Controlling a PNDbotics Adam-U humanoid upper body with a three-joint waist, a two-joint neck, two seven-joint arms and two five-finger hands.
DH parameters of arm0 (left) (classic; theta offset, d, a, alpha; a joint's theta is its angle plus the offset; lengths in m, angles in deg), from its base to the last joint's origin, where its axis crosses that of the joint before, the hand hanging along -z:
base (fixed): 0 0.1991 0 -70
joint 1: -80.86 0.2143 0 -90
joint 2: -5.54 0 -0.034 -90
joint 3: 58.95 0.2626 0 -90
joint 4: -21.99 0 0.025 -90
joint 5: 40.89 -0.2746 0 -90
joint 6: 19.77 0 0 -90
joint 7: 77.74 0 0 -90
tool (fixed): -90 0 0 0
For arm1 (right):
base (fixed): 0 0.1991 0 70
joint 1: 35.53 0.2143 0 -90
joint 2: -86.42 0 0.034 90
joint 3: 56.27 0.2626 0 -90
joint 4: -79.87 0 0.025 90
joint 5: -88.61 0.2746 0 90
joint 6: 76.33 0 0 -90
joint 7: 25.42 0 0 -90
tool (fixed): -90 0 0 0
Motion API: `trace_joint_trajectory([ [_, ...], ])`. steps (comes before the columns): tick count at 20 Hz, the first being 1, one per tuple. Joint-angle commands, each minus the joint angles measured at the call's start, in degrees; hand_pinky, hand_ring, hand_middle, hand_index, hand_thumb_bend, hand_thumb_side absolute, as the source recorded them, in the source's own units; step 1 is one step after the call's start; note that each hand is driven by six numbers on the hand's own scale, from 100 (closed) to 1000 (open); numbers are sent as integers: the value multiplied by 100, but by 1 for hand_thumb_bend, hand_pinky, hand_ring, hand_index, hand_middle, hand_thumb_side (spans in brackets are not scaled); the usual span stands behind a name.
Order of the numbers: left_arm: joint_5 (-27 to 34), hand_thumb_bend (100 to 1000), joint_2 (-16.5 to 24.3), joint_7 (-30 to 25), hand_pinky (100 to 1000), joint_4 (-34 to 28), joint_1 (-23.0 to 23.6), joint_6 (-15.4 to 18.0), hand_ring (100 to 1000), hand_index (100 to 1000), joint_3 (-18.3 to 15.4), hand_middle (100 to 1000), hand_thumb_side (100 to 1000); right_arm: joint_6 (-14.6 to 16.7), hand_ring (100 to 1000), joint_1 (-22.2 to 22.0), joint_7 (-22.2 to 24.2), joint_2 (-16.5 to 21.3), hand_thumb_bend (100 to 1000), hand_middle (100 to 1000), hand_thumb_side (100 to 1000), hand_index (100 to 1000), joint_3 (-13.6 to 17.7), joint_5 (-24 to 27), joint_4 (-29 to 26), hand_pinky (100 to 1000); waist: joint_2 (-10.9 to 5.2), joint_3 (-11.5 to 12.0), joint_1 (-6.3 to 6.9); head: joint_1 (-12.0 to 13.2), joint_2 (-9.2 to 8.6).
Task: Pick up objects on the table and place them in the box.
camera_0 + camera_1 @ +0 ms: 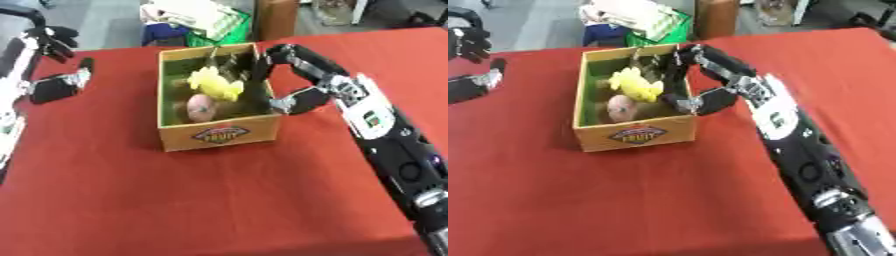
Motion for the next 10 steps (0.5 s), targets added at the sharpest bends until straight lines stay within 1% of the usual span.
trace_joint_trajectory([
  [1,289,245,26,273,608,-401,228,-269,618,783,-206,617,220,403,568,-6,462,294,296,550,528,623,172,196,-321,556,-67,29,-16,29,7],
  [4,556,216,-70,539,608,-706,662,-413,624,788,-254,621,225,187,564,-134,393,430,299,546,519,618,264,367,-530,551,-55,70,-28,92,60],
  [7,829,198,-124,804,609,-1013,1104,-391,626,791,-231,622,226,-11,561,-244,367,515,301,542,512,613,342,508,-695,545,-59,87,-23,185,116],
  [10,1105,186,-175,950,608,-1216,1334,-384,623,791,-256,620,225,-167,560,-327,369,567,302,541,509,612,399,613,-815,543,-56,113,-24,284,168],
])
